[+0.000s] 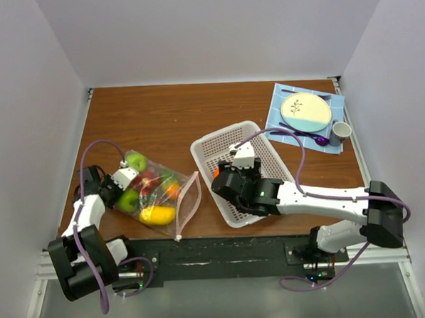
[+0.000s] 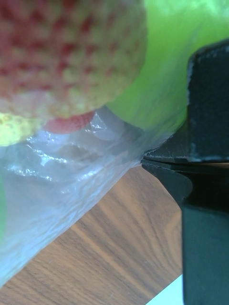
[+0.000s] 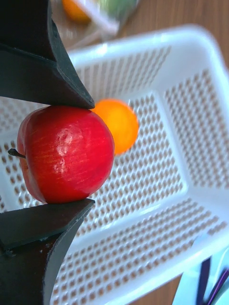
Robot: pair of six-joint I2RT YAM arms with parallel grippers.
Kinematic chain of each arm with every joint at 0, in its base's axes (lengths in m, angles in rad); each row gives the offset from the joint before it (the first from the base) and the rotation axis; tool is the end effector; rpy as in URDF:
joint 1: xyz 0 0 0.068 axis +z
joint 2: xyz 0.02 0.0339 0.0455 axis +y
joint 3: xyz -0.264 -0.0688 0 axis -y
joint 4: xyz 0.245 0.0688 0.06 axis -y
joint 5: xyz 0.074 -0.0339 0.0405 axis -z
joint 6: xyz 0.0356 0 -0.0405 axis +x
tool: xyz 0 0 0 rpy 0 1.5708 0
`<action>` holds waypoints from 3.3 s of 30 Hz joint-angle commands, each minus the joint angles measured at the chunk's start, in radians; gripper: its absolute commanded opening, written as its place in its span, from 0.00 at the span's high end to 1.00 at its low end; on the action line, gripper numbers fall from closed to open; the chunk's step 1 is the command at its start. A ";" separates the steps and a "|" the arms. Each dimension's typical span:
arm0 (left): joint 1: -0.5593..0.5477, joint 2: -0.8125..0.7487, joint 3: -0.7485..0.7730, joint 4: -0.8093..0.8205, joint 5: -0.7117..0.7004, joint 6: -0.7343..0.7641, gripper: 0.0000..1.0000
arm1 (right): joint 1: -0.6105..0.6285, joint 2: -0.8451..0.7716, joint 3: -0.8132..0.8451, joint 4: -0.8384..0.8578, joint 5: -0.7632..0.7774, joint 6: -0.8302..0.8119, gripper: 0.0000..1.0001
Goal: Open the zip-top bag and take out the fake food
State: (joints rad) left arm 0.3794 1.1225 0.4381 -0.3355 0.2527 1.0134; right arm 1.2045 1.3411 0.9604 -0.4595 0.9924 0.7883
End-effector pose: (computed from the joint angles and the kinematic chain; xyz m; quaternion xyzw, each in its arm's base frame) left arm 0.1799 0.0621 0.1506 0.3301 0.8964 0.0800 0.2848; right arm 0.1253 0.2433 0.2656 -0.0033 0.8388 0.0221 0.5440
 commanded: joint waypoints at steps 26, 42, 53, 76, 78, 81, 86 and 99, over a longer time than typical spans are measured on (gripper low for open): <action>0.006 0.025 0.028 0.004 -0.007 -0.007 1.00 | 0.302 0.478 0.202 0.435 -0.078 -0.494 0.51; 0.006 0.049 0.039 0.015 -0.007 -0.009 1.00 | 0.259 0.590 0.238 0.660 -0.510 -0.581 0.16; 0.004 0.053 0.036 0.016 -0.012 -0.013 1.00 | 0.262 0.687 0.305 0.653 -0.675 -0.569 0.08; 0.006 0.026 0.031 -0.045 0.002 -0.004 1.00 | 0.270 0.836 0.492 0.645 -0.621 -0.581 0.22; 0.006 0.025 0.034 -0.051 0.002 -0.003 1.00 | 0.270 0.834 0.479 0.650 -0.620 -0.568 0.31; 0.006 0.019 0.033 -0.045 -0.007 -0.001 1.00 | 0.270 0.794 0.431 0.659 -0.583 -0.548 0.63; 0.012 0.033 0.059 0.038 -0.101 -0.030 1.00 | 0.270 0.600 0.285 0.598 -0.502 -0.489 0.79; 0.029 0.082 0.268 -0.056 -0.102 -0.168 1.00 | 0.273 0.169 0.129 -0.015 -0.264 -0.112 0.90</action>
State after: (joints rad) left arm 0.4004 1.2591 0.6785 -0.3351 0.1184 0.8810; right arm 1.4761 1.5852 1.0885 -0.2207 0.5957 0.4934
